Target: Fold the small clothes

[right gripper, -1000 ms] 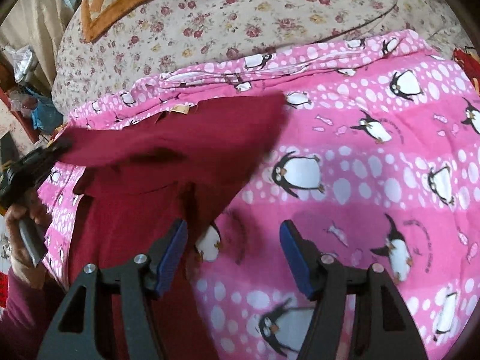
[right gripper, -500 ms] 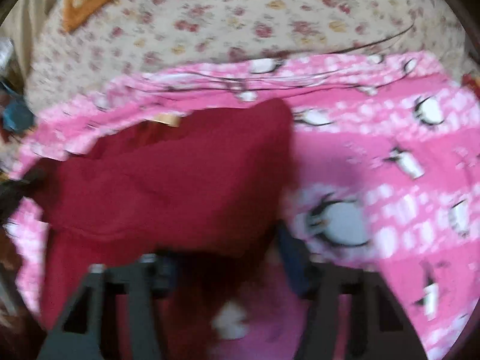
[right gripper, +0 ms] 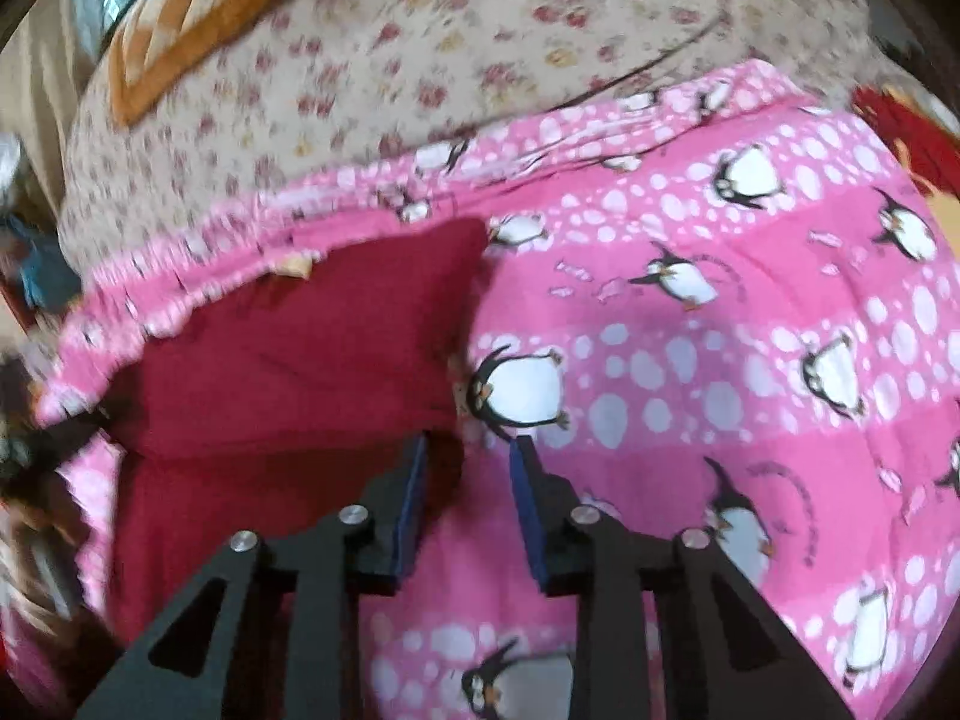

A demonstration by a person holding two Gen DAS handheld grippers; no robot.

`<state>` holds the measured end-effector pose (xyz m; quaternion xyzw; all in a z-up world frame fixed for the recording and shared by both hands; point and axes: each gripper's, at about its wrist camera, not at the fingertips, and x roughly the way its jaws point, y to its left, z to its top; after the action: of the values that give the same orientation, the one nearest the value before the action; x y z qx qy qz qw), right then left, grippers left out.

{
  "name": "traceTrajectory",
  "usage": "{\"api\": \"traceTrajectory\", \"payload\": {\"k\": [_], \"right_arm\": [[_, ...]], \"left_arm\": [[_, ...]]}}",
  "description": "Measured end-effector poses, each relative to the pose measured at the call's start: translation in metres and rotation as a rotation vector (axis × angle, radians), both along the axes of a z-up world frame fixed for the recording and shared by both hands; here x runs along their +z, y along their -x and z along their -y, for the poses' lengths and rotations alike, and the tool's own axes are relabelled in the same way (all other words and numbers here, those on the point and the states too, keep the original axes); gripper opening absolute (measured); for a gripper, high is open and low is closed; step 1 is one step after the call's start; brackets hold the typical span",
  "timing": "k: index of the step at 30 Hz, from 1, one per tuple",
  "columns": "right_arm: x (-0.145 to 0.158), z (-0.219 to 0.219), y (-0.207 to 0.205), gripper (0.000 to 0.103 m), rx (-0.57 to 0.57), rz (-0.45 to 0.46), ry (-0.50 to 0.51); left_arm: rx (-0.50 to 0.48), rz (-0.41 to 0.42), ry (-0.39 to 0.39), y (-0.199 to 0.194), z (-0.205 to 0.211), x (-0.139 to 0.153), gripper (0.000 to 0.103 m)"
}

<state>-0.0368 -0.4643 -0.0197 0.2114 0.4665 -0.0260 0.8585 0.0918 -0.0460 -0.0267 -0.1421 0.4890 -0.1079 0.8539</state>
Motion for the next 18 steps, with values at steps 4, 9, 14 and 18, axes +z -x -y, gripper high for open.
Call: {"api": "traceTrajectory", "payload": {"k": [4, 9, 14, 18], "right_arm": [[0.015, 0.02, -0.001, 0.051, -0.065, 0.065, -0.067], [-0.01, 0.003, -0.074, 0.052, 0.013, 0.004, -0.037], [-0.037, -0.009, -0.117, 0.026, 0.067, -0.026, -0.02], [-0.025, -0.014, -0.118, 0.011, 0.079, 0.025, 0.091]], "left_arm": [[0.015, -0.012, 0.007, 0.001, -0.001, -0.002, 0.0], [0.019, -0.016, 0.007, 0.001, -0.002, -0.005, 0.0], [0.017, -0.02, -0.001, 0.0, 0.0, -0.007, 0.0], [-0.002, -0.015, -0.011, 0.001, 0.004, -0.008, 0.0]]}}
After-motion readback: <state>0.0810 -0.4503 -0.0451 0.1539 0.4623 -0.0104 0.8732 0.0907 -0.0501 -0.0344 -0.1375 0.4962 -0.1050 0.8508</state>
